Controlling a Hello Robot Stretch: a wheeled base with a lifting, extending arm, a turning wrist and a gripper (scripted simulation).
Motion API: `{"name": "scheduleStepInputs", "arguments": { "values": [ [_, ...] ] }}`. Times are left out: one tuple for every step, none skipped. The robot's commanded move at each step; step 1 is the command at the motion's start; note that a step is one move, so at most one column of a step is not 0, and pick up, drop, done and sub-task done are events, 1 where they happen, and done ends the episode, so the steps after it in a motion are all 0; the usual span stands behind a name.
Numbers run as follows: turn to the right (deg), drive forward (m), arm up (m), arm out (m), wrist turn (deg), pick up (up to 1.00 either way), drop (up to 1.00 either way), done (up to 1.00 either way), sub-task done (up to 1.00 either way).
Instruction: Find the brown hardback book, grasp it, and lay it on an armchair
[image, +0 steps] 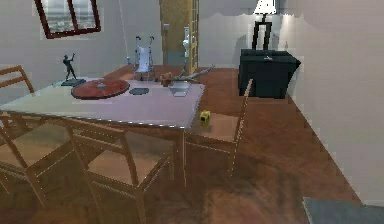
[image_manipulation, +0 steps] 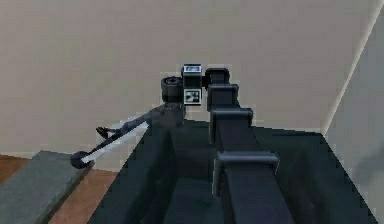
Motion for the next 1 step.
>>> {"name": "scheduleStepInputs", "arguments": {
  "values": [
    [0.0, 0.00, 0.00, 0.00, 45.0, 0.00, 0.00, 0.00, 0.00]
  ]
}}
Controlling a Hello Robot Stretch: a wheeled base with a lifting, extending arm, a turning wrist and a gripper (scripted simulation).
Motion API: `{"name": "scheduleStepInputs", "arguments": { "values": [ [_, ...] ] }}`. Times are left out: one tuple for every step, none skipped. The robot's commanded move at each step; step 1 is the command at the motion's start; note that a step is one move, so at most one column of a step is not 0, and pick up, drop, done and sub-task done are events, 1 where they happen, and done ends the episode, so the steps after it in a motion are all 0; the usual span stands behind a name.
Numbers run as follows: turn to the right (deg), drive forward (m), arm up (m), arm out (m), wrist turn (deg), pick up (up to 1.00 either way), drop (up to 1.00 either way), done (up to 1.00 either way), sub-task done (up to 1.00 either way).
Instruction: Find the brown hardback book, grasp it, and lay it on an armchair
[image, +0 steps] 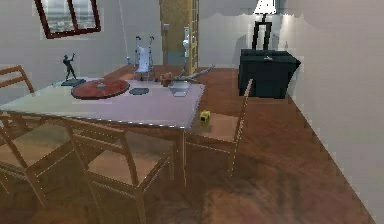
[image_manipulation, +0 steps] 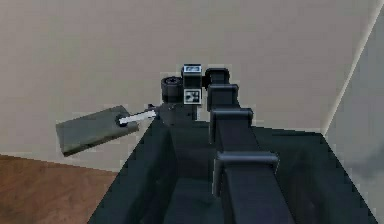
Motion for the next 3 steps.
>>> {"name": "scheduleStepInputs", "arguments": {
  "values": [
    [0.0, 0.00, 0.00, 0.00, 45.0, 0.00, 0.00, 0.00, 0.00],
    [0.0, 0.00, 0.00, 0.00, 27.0, 0.00, 0.00, 0.00, 0.00],
    [0.0, 0.00, -0.36, 0.00, 0.0, 0.00, 0.00, 0.00, 0.00]
  ]
}}
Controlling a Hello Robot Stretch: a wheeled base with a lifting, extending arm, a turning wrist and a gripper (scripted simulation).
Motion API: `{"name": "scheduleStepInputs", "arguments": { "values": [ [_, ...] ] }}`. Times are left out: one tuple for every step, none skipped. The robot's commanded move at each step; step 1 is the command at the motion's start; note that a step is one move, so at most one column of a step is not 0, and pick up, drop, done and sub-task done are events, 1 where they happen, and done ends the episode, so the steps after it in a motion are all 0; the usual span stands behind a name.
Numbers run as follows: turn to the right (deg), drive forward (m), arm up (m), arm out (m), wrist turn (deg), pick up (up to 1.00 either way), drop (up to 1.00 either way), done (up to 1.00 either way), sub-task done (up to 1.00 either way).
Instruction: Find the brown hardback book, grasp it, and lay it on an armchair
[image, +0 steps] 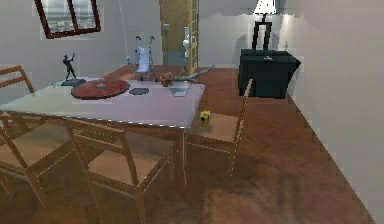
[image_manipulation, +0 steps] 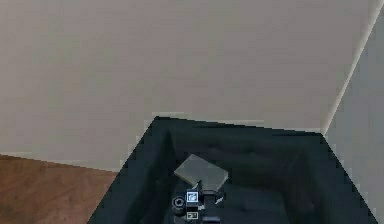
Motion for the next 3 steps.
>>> {"name": "scheduleStepInputs", "arguments": {
  "values": [
    [0.0, 0.00, -0.32, 0.00, 0.0, 0.00, 0.00, 0.00, 0.00],
    [0.0, 0.00, 0.00, 0.00, 0.0, 0.00, 1.00, 0.00, 0.00],
    [0.0, 0.00, 0.10, 0.00, 0.0, 0.00, 0.00, 0.00, 0.00]
  ]
}}
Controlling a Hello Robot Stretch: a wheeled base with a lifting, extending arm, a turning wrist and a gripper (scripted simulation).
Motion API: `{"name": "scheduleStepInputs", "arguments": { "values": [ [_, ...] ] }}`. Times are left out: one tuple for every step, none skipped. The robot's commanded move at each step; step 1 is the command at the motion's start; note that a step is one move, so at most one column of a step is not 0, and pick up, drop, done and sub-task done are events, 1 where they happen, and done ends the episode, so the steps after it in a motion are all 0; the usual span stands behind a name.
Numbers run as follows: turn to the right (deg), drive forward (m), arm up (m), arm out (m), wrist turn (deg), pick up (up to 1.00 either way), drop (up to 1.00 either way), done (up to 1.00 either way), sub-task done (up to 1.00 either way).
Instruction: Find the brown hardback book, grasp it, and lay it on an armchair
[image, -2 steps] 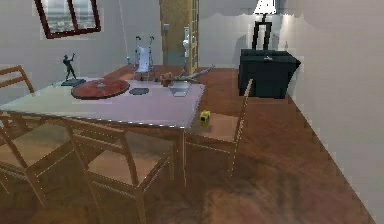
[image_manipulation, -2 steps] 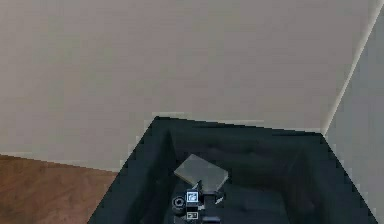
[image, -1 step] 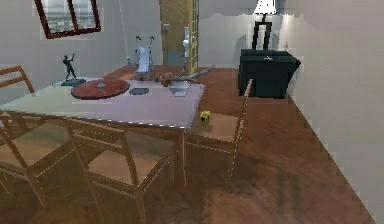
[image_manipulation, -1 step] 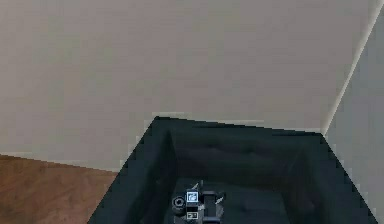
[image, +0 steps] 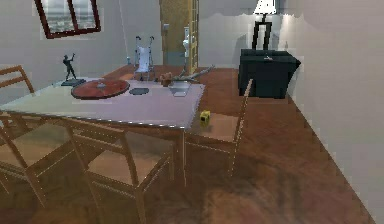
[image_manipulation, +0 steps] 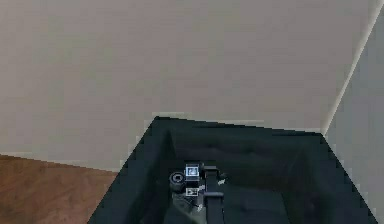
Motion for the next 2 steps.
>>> {"name": "scheduleStepInputs", "arguments": {
  "values": [
    [0.0, 0.00, 0.00, -0.08, 0.0, 0.00, 0.00, 0.00, 0.00],
    [0.0, 0.00, 0.00, 0.00, 0.0, 0.00, 0.00, 1.00, 0.00]
  ]
}}
